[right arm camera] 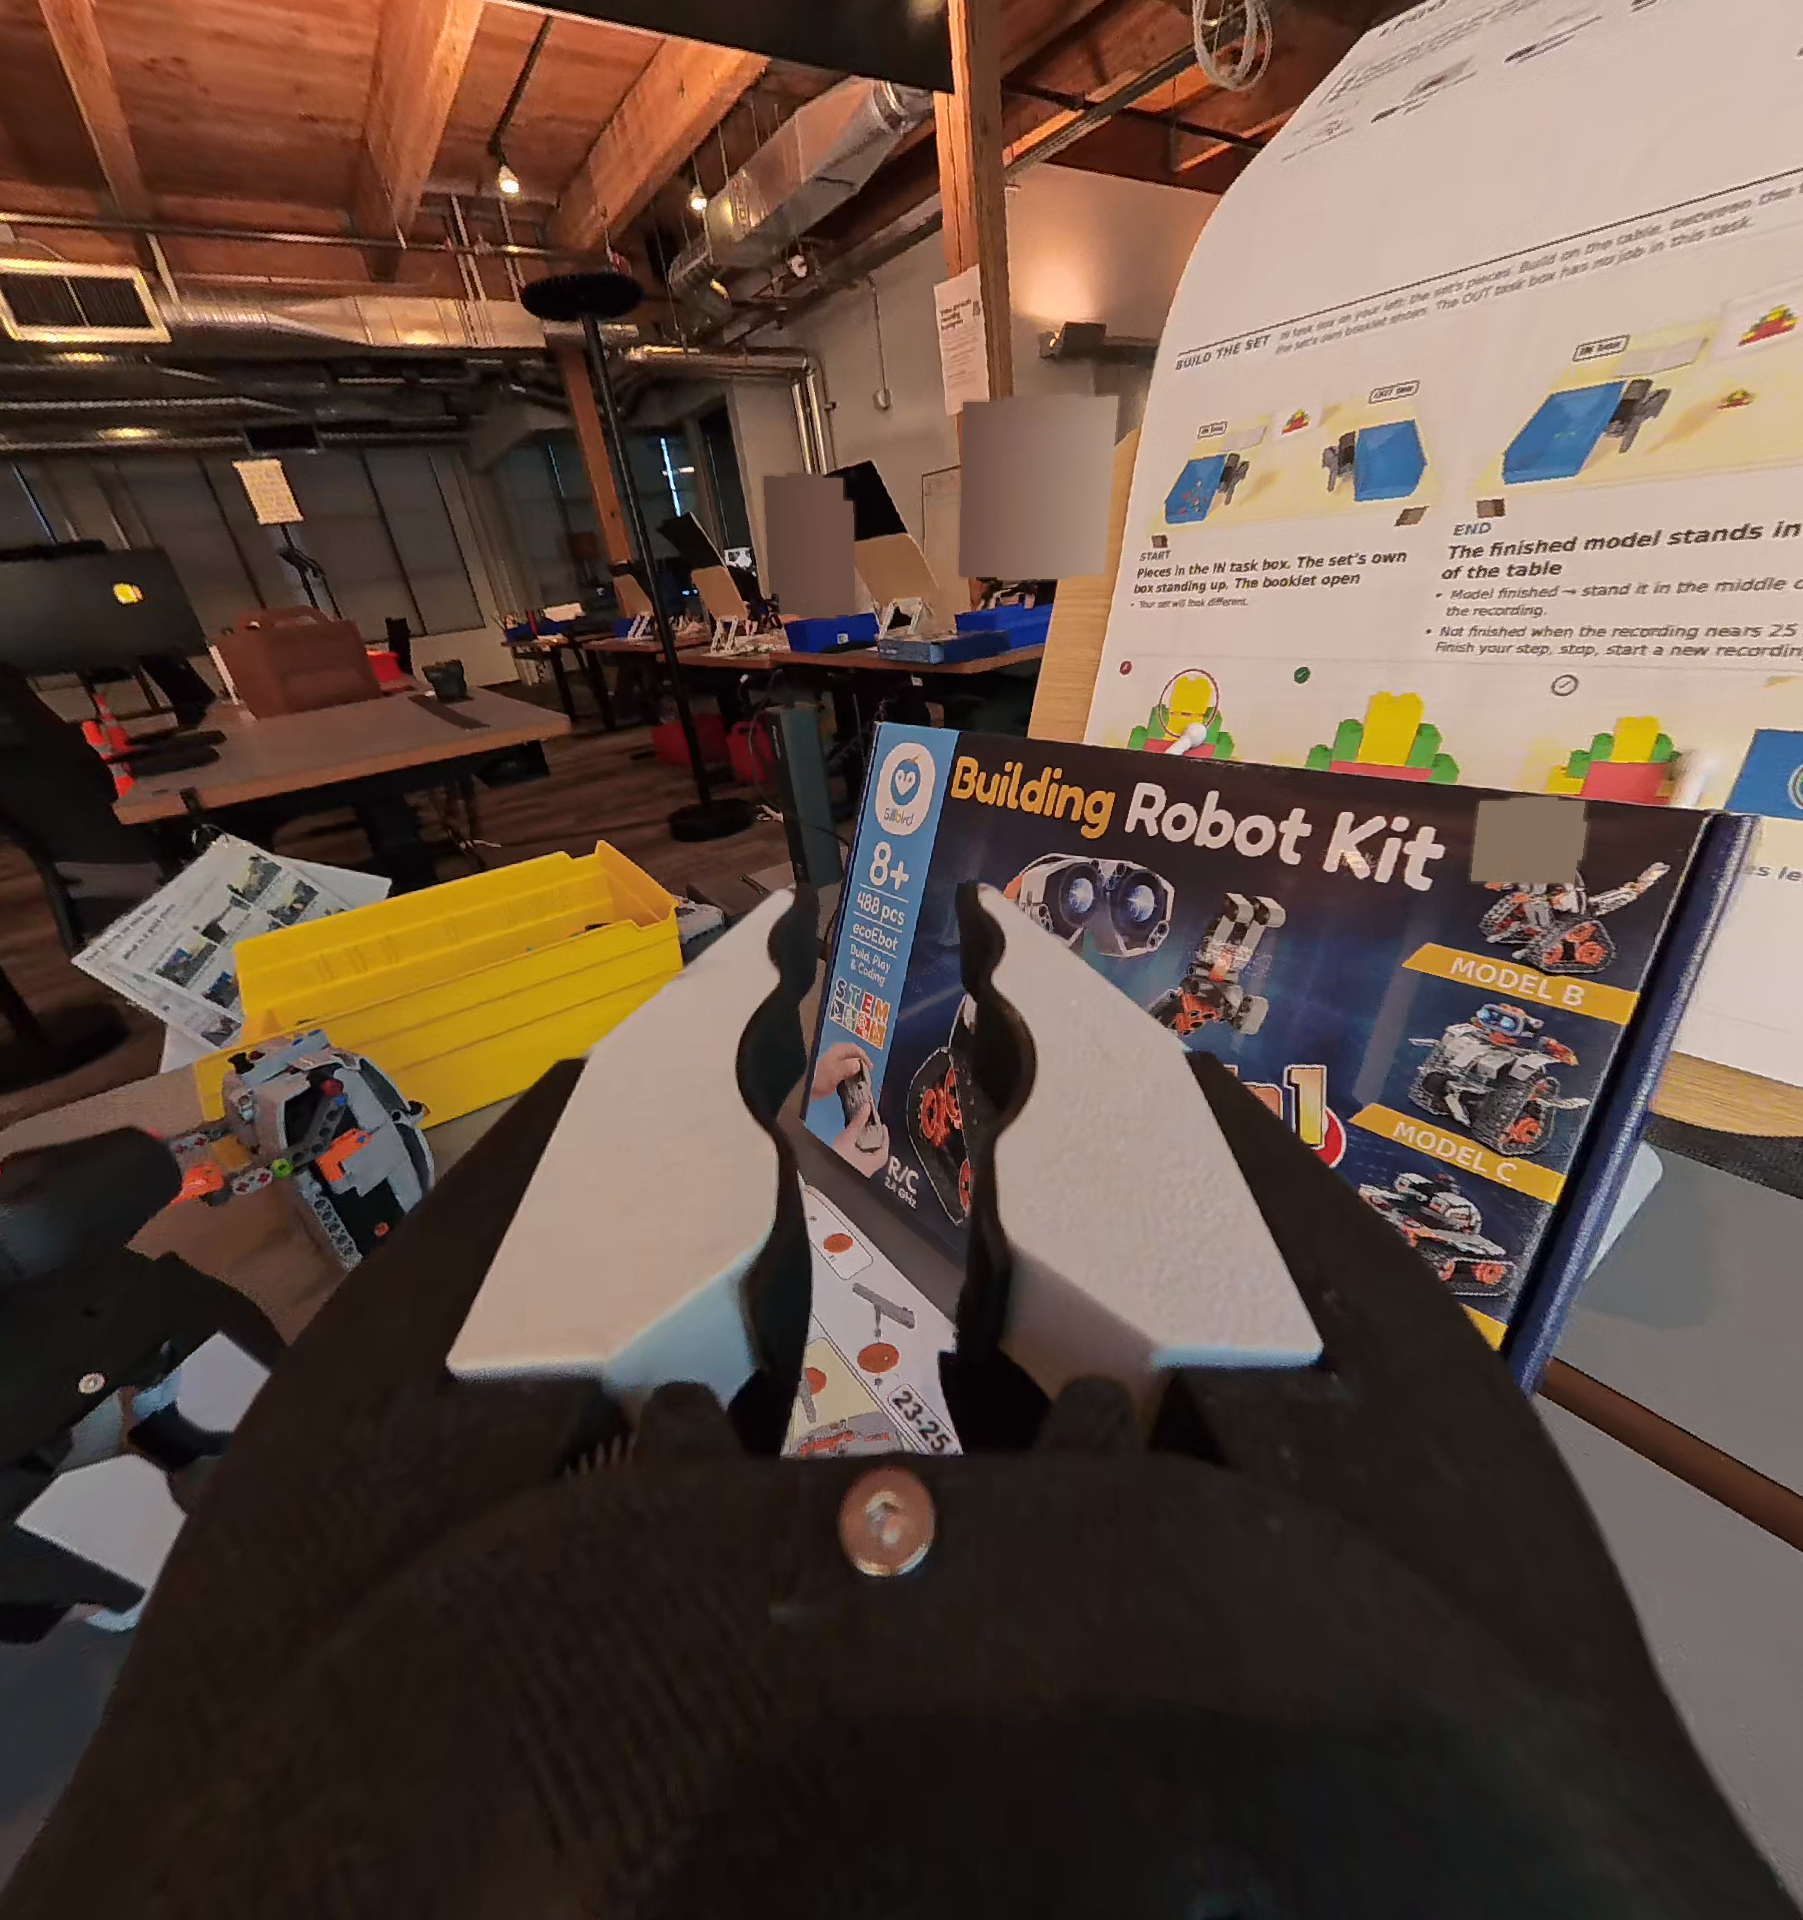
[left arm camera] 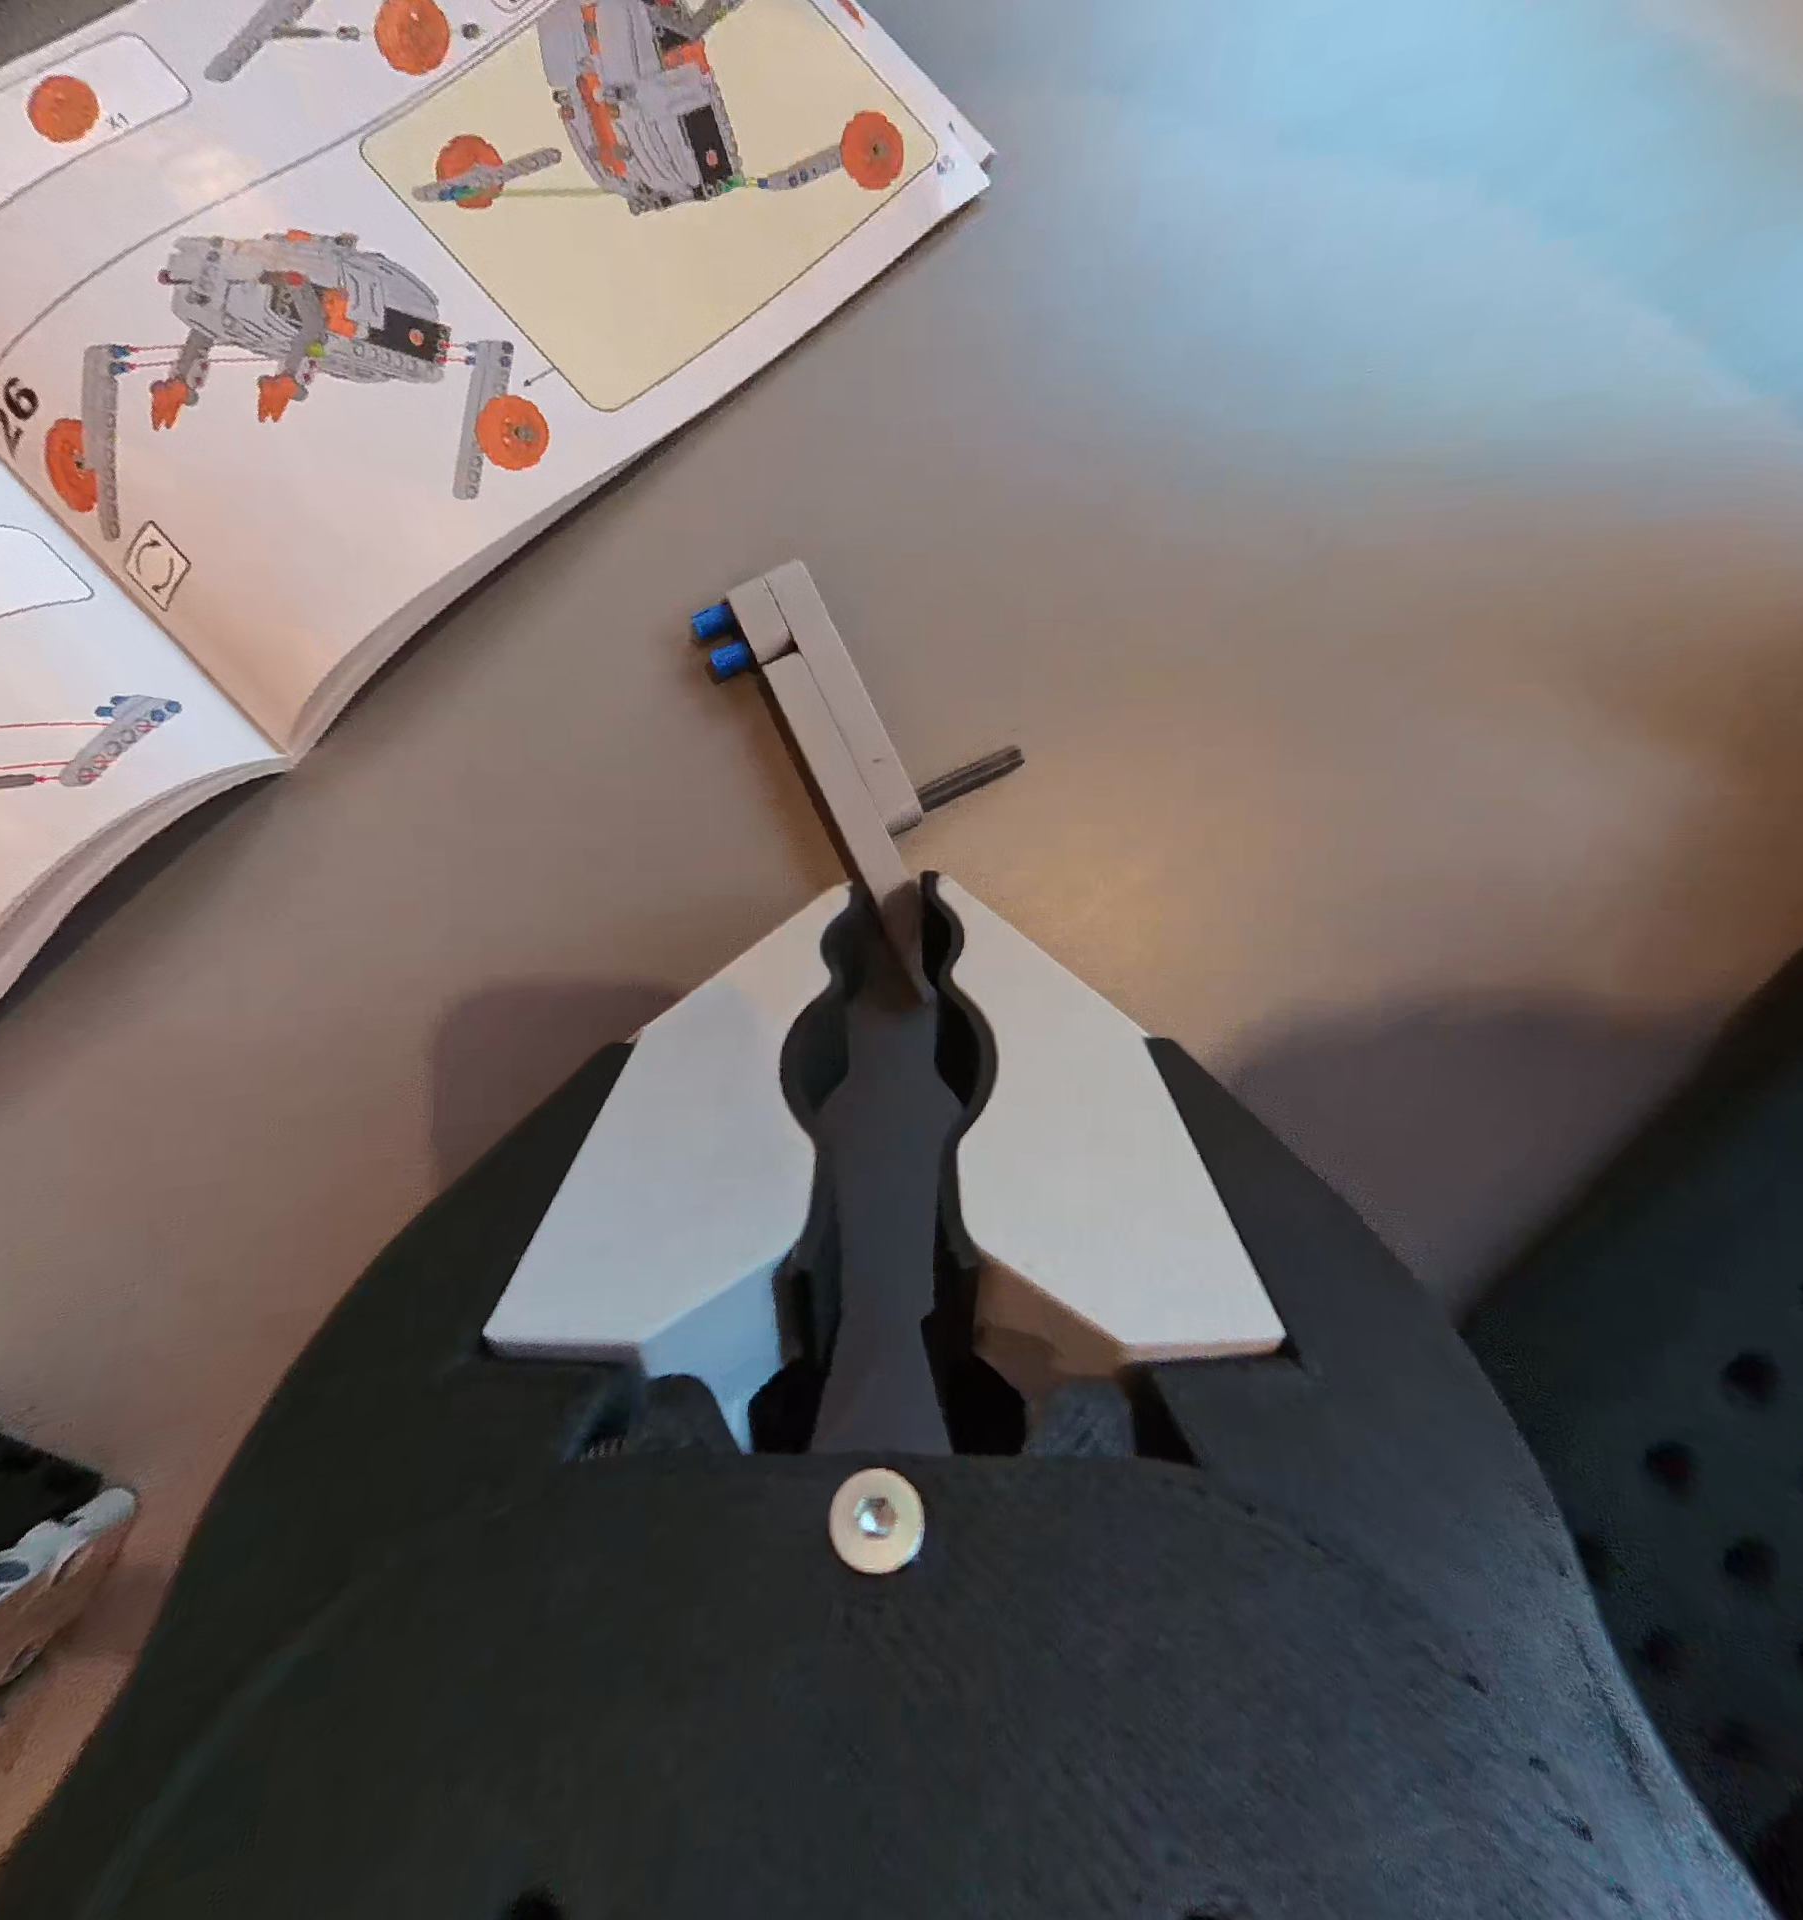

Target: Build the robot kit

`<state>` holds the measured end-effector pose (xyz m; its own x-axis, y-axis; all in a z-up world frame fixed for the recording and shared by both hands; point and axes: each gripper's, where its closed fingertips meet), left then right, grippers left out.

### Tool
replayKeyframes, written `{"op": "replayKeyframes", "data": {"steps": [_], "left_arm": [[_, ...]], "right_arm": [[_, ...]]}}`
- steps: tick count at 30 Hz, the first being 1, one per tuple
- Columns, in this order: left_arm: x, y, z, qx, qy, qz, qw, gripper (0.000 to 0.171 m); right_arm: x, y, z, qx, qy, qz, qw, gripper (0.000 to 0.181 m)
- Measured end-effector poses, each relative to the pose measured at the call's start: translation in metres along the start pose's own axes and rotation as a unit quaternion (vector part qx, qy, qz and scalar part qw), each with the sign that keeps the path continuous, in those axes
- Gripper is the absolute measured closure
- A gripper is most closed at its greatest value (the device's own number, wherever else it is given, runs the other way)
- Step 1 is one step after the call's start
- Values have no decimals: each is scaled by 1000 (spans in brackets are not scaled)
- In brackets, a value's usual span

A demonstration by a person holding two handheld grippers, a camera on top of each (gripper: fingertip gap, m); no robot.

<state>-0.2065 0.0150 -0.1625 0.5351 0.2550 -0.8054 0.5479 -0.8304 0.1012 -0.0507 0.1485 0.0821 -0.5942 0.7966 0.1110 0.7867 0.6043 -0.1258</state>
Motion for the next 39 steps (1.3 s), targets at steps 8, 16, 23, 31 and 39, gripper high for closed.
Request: {"op": "replayKeyframes", "data": {"steps": [8,16,23,31,39], "left_arm": [[-11,-25,13,-5,-17,-57,998,165],[-32,-67,36,-77,-22,-138,987,166],[-34,-68,35,-95,-15,-140,985,152],[-99,-20,-52,-18,195,-71,978,147],[-328,-136,-98,-56,327,-232,914,130]], "right_arm": [[4,1,9,37,-4,-15,999,157],[6,2,15,38,-16,-15,999,157],[12,-3,27,38,-37,-26,998,157],[18,-5,38,13,-54,-18,998,150],[22,-16,40,-15,-57,-23,998,138]]}}
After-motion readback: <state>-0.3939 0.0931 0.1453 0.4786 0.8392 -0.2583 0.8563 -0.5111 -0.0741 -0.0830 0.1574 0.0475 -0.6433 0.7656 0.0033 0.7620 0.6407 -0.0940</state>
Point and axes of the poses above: each gripper's, where its closed fingertips meet, x out along the fingers, z out of its underside, y = z × x across the jaws, and after that the axes turned 3 degrees about z, right-handed
